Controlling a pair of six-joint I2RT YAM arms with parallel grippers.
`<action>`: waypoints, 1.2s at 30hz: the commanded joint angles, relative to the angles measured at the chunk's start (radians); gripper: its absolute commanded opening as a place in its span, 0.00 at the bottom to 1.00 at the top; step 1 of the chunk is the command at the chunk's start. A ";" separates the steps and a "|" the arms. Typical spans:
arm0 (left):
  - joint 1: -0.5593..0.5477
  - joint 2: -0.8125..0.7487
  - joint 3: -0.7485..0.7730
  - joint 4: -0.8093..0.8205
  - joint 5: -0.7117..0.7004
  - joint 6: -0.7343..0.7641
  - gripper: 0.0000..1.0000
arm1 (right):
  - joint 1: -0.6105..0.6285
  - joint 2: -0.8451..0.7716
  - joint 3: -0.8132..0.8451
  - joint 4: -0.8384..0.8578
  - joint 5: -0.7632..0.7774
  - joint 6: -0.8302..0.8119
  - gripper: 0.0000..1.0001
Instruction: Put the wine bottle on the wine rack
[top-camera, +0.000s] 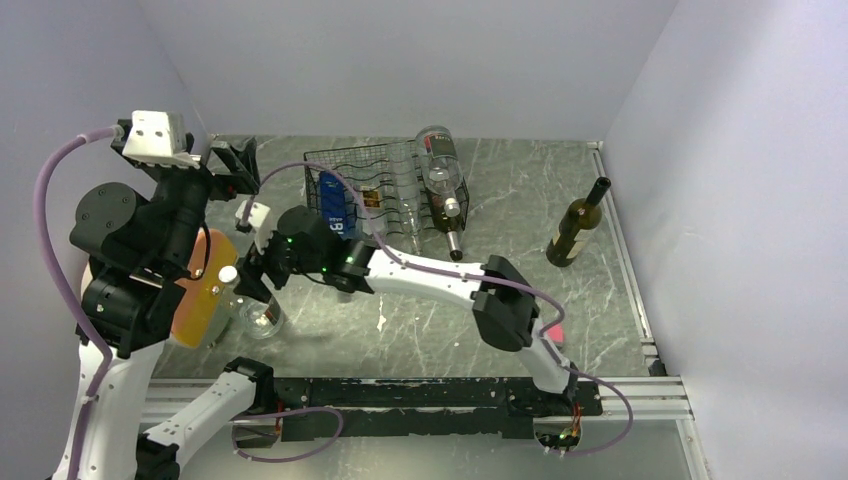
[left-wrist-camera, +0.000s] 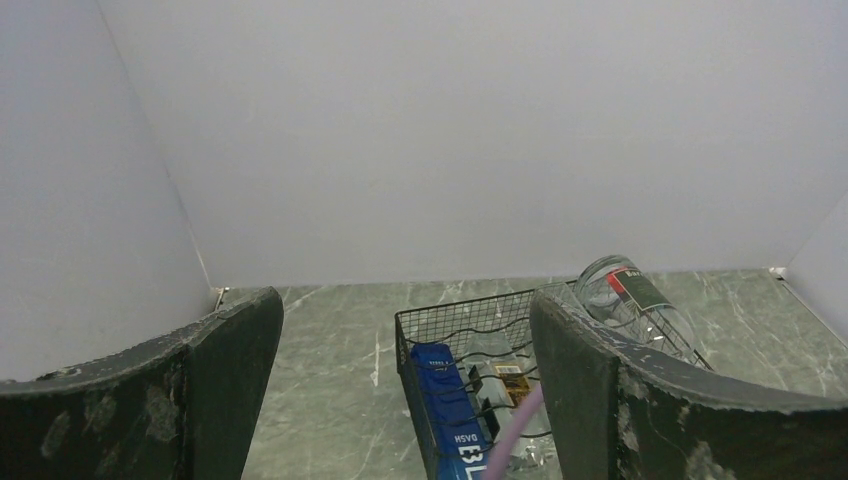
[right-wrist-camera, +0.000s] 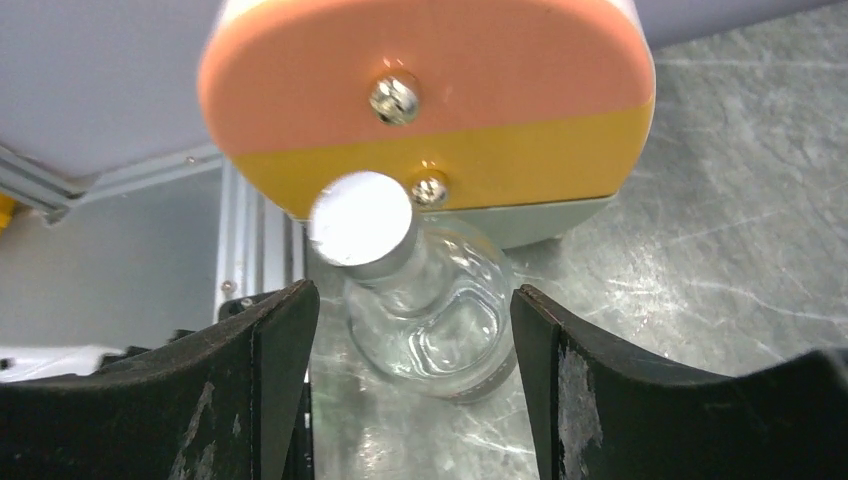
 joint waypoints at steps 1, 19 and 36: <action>0.006 0.014 0.043 -0.032 -0.003 -0.016 0.97 | 0.002 0.077 0.078 -0.044 0.012 -0.033 0.74; 0.006 0.066 0.102 -0.078 -0.038 -0.013 0.97 | 0.014 0.183 0.237 -0.004 0.027 -0.038 0.44; 0.006 0.108 0.073 -0.103 0.020 -0.110 0.97 | 0.016 -0.225 -0.430 0.272 0.209 -0.111 0.00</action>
